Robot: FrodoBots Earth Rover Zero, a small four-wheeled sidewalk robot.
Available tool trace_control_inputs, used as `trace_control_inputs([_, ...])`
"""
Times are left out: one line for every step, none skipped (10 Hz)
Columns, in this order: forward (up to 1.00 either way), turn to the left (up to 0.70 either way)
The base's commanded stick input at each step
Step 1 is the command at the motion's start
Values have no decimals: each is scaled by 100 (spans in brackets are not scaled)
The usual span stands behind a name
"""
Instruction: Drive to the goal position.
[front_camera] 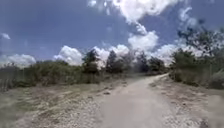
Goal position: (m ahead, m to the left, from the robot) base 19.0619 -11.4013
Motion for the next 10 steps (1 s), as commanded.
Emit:
trace_control_inputs([45,0])
trace_control_inputs([45,0])
trace_control_inputs([45,0])
trace_control_inputs([45,0])
trace_control_inputs([45,0])
trace_control_inputs([45,0])
trace_control_inputs([45,0])
trace_control_inputs([45,0])
trace_control_inputs([45,0])
trace_control_inputs([45,0])
